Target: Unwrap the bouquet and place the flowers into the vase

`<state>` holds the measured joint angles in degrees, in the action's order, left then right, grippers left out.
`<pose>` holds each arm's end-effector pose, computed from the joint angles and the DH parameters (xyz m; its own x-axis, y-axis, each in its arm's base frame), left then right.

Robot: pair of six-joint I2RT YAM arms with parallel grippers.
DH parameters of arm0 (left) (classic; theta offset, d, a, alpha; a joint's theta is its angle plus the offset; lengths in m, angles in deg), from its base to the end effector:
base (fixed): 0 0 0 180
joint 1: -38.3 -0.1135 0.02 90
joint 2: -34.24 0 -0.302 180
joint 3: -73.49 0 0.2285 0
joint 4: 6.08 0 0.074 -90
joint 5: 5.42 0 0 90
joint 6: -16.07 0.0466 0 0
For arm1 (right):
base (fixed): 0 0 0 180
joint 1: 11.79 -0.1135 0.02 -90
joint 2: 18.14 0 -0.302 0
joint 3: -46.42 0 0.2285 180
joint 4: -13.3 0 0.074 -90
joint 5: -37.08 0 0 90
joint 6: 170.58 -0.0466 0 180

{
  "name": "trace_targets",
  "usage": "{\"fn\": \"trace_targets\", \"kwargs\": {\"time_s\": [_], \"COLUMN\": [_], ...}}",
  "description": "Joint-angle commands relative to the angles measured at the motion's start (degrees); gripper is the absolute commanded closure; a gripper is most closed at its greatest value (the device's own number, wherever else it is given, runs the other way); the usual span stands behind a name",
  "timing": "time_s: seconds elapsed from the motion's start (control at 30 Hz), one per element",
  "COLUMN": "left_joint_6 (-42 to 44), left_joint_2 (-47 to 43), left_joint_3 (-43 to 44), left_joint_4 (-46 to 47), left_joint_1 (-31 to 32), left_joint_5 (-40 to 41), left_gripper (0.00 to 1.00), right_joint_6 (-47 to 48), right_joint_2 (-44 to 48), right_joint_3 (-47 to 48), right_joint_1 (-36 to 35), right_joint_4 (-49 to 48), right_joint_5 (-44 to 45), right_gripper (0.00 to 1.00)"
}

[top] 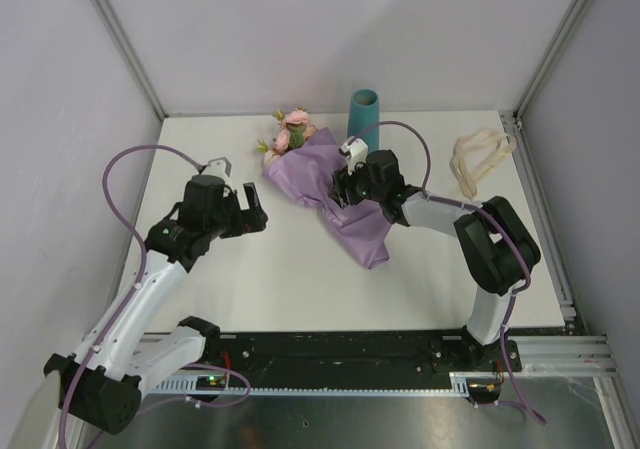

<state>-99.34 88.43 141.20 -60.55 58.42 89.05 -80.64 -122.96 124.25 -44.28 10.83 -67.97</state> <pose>0.1481 -0.0504 0.3329 -0.6793 -0.2067 -0.7041 -0.0042 0.9606 -0.2779 0.3386 0.2300 0.2524 -0.3508 -0.2222 -0.9097 -0.7176 0.6879 0.1087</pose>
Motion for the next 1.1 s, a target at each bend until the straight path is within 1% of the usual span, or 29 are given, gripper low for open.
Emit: {"fn": "trace_targets", "kwargs": {"time_s": [0.0,0.07,0.13,0.2,0.23,0.27,0.33,0.4,0.47,0.63,0.9,1.07], "left_joint_6": [1.81,1.78,1.66,1.56,1.45,1.12,0.57,-0.03,-0.73,-2.66,-4.41,-4.46], "left_joint_2": [-1.61,-1.83,-2.14,-2.69,-3.04,-3.39,-4.14,-4.61,-4.69,-3.55,-4.85,-4.45], "left_joint_3": [0.80,0.98,1.02,1.03,0.95,0.90,0.76,0.70,0.58,0.46,1.06,2.52], "left_joint_4": [-0.74,-0.83,-0.94,-1.06,-1.12,-1.29,-1.58,-1.68,-1.79,-1.76,-1.63,-1.62], "left_joint_1": [-0.33,-0.30,-0.33,-0.52,-0.61,-0.78,-1.27,-1.89,-2.45,-3.19,-3.41,-3.46], "left_joint_5": [3.04,3.45,3.99,4.96,5.87,6.77,8.73,9.73,9.98,8.09,9.35,8.57], "left_gripper": [0.00,0.00,0.00,0.00,0.00,0.00,0.00,0.00,0.00,0.00,0.00,0.00], "right_joint_6": [3.25,3.93,4.25,4.27,4.31,4.34,4.27,3.63,1.81,-4.98,-17.10,-21.99], "right_joint_2": [-0.29,-0.37,0.01,0.83,1.45,2.07,3.67,5.68,7.24,9.03,7.20,6.25], "right_joint_3": [2.43,2.43,2.43,2.45,2.44,2.44,2.45,2.44,2.43,2.43,2.43,2.43], "right_joint_1": [-0.19,-0.25,-0.32,-0.54,-0.77,-1.06,-1.89,-3.15,-4.74,-9.50,-18.11,-21.61], "right_joint_4": [1.43,1.81,2.03,2.24,2.28,2.25,2.23,2.36,2.85,4.02,4.09,2.08], "right_joint_5": [4.77,5.71,6.72,7.01,6.68,6.29,4.49,2.61,1.22,0.05,3.63,2.49], "right_gripper": [0.39,0.44,0.58,0.74,0.81,0.86,0.93,0.96,0.97,0.92,0.77,0.67]}}
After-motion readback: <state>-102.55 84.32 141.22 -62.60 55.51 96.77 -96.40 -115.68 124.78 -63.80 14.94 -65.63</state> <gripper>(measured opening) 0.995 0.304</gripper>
